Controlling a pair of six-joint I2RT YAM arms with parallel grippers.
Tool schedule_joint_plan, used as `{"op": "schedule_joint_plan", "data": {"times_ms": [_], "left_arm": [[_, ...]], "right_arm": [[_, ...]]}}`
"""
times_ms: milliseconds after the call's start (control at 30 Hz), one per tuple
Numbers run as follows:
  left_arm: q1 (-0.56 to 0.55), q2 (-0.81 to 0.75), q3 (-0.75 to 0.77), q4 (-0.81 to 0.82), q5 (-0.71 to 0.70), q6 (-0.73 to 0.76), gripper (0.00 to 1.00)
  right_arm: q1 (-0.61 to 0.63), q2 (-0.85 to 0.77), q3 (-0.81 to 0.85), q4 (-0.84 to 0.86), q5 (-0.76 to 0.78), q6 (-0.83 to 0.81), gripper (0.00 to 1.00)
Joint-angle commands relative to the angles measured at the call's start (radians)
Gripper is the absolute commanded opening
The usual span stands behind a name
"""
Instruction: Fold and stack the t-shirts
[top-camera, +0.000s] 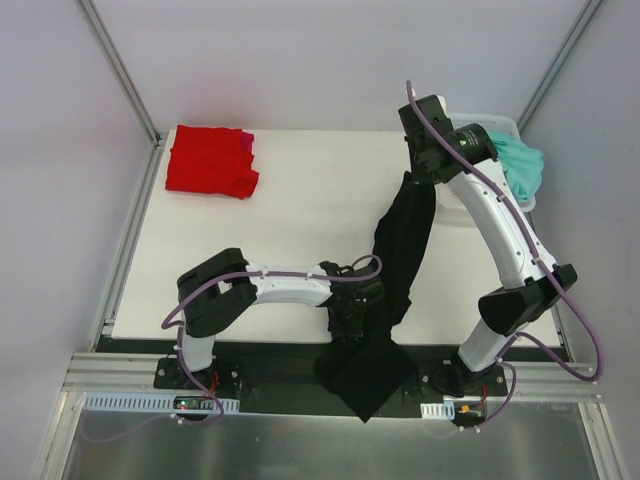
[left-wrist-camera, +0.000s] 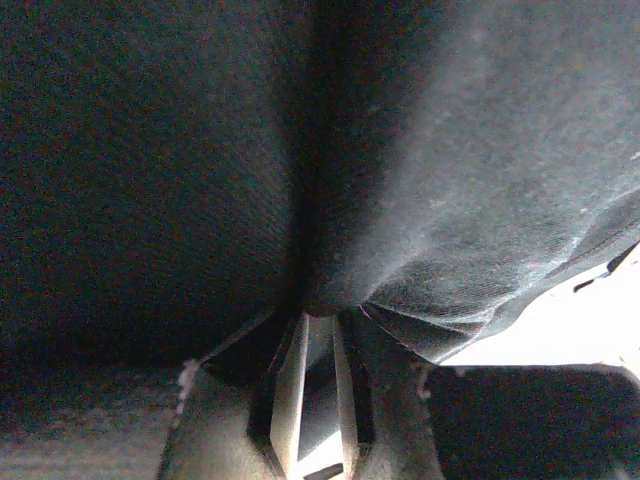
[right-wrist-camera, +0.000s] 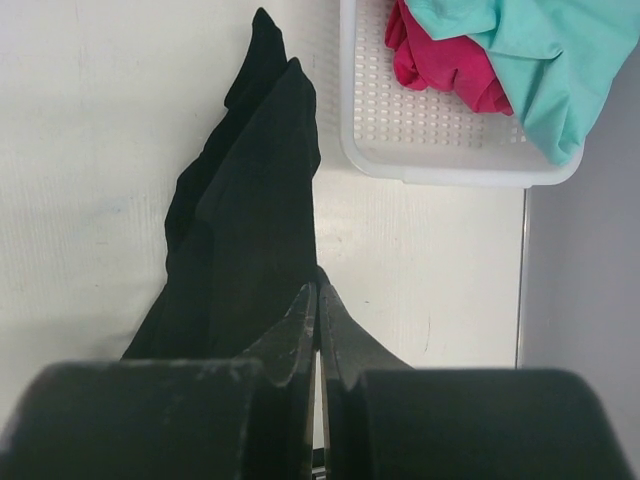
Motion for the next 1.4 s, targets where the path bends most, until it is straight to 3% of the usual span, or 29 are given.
{"op": "schedule_joint_plan", "data": {"times_ms": [0,233,500,700,967,1200,1367], "left_arm": [[0.07,0.014,-0.024,0.006,-0.113,0.052,0.17],[0.181,-0.107,-0.122,-0.01,-0.134,0.096,0.2],[0.216,-0.119,-0.142,-0.025,-0.153,0.136,0.21],[0.277,-0.135,-0.153,-0.027,-0.153,0.178,0.21],[0.44,-0.184,-0.171,-0.051,-0.168,0.27,0.22],[0.581,-0.185,-0.067,-0.089,-0.159,0.354,0.22],[0.61,-0.135,0.047,-0.131,-0.157,0.403,0.27]], "right_arm": [[0.006,-0.015,0.025,-0.035,0.018,-0.007,0.01],[0.013,-0.012,-0.054,0.0,-0.007,0.003,0.01],[0.03,-0.029,-0.113,0.003,0.009,0.01,0.01],[0.044,-0.115,-0.266,0.032,0.016,0.039,0.01],[0.087,-0.204,-0.377,0.034,0.021,0.084,0.01],[0.139,-0.236,-0.391,0.017,0.036,0.113,0.01],[0.156,-0.233,-0.398,0.005,0.046,0.118,0.01]]}}
